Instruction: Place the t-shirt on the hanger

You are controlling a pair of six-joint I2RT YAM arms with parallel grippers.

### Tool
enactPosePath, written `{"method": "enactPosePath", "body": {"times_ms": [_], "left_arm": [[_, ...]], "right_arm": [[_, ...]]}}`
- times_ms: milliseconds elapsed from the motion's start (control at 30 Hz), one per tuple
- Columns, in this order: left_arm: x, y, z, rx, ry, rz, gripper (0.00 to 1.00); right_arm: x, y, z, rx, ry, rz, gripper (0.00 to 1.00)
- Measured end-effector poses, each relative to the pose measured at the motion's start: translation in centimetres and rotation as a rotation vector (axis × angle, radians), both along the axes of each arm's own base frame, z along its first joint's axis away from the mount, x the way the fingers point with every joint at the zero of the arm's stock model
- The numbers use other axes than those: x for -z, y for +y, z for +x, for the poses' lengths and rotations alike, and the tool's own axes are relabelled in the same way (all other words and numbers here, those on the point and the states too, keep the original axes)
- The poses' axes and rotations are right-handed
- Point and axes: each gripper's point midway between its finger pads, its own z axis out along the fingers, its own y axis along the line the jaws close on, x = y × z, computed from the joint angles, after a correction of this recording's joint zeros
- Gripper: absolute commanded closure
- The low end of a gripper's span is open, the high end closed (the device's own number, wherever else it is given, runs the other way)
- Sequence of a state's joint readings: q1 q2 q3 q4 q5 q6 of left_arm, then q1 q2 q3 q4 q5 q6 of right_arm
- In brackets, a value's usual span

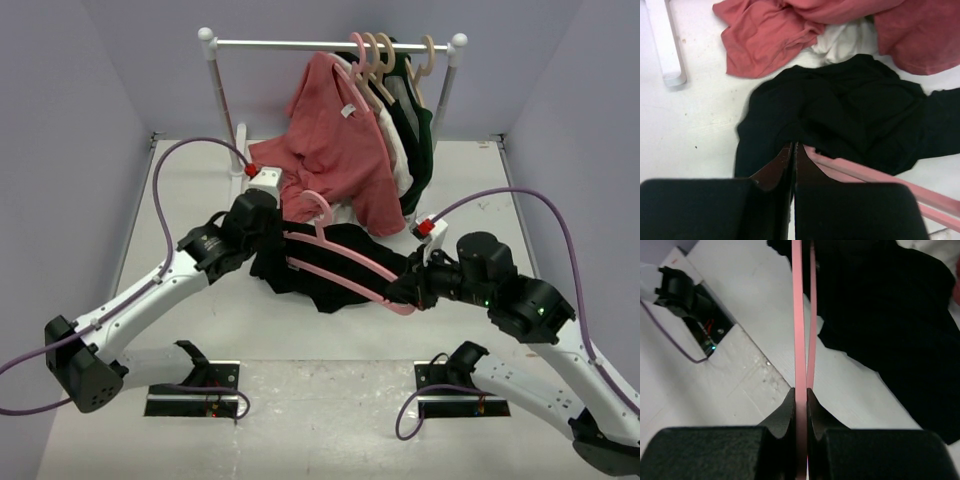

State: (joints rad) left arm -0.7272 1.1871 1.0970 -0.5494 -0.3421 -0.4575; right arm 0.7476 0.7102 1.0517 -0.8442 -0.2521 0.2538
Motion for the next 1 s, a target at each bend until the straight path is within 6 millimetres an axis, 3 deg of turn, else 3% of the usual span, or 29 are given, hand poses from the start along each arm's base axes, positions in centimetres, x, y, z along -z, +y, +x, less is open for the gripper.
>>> {"method": "enactPosePath", "body": {"times_ms": [167, 367, 533, 733, 1000], "left_arm": [[-3.6, 0.2, -0.8, 0.045, -0.056, -0.038, 1.00], [-8.9, 2.0, -2.3, 0.056, -0.141, -0.056, 1.00], [-12.7, 2.7, -3.5, 0.091, -0.197, -0.081, 1.00], [-15.3, 0.5, -4.1, 0.234, -0.192, -0.098, 1.00], [-16.5, -3.9, -4.6, 0.425, -0.168, -0.123, 1.00]], "right_arm": [[-0.6, 3.1, -0.4, -0.139, -0.086, 0.181, 1.00], [-2.1, 5.1, -0.9, -0.253, -0.166, 0.301, 1.00], [-1.4, 6.3, -1.3, -0.338, -0.206, 0.363, 1.00], [-0.3, 7.7, -1.2, -0.407, -0.254, 0.437, 1.00], [1.1, 9.3, -0.5, -0.444, -0.266, 0.520, 1.00]]}}
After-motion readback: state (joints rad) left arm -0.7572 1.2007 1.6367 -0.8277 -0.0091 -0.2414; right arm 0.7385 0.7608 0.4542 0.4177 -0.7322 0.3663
